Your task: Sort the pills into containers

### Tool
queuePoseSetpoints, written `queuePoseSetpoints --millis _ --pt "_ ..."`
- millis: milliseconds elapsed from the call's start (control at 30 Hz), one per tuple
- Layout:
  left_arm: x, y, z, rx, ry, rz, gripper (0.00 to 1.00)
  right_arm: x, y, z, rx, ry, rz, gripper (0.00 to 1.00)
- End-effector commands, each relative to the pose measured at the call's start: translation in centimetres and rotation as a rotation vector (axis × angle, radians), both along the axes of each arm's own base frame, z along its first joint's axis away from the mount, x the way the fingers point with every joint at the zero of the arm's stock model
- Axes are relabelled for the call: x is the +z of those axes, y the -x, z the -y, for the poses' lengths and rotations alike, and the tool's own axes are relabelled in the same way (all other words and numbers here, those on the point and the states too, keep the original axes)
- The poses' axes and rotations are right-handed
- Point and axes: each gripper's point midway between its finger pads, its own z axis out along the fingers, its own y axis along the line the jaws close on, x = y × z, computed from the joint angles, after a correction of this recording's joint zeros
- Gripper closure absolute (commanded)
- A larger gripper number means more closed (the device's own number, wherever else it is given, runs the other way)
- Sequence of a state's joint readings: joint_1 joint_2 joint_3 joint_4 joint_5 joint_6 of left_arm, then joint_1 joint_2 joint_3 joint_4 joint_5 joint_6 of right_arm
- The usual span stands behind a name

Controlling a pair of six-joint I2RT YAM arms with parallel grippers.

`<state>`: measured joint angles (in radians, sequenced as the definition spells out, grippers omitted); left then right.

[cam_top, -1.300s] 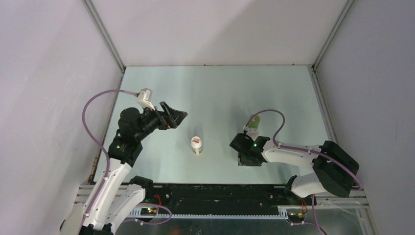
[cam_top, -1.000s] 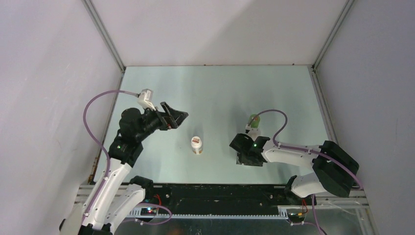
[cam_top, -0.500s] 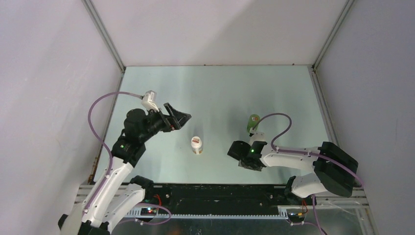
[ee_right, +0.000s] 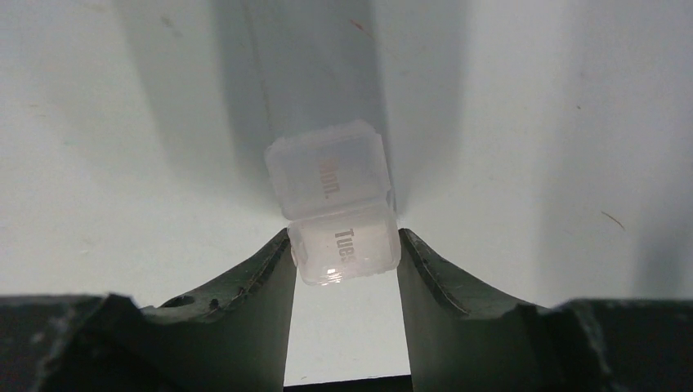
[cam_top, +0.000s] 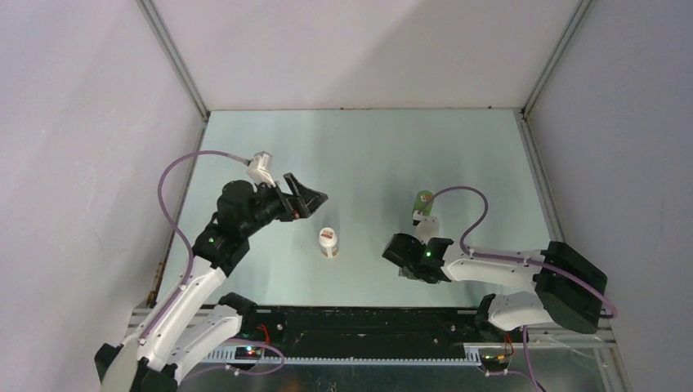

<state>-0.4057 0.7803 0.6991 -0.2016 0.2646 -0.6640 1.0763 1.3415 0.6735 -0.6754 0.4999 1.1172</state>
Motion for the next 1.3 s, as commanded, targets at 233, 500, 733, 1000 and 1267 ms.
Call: queuePoseSetpoints --millis 233,500,733,1000,1267 --pt "0.4 0.8 5.5 -0.126 0.156 -0.029 0.02 8.1 -2.9 -7.5 0.334 -0.333 0.245 0.56" --pt "0.5 2.3 10.7 -0.257 0.252 -0.064 0.01 15.0 -3.9 -11.0 0.546 -0.516 0.454 0.59" --pt "-0.5 3.0 12.7 -0.278 0.257 -0.131 0.04 17.8 -4.6 -11.0 0.603 -0.549 0.546 0.59" --pt "-0.7 2.5 13.7 -0.264 0.337 -0.197 0.20 18.8 -4.7 -10.9 0.650 -0.570 0.565 0.59" --pt "-2.7 2.2 14.1 -0.243 0.281 -0.264 0.41 19.1 -5.2 -10.9 0.640 -0.579 0.562 0.59"
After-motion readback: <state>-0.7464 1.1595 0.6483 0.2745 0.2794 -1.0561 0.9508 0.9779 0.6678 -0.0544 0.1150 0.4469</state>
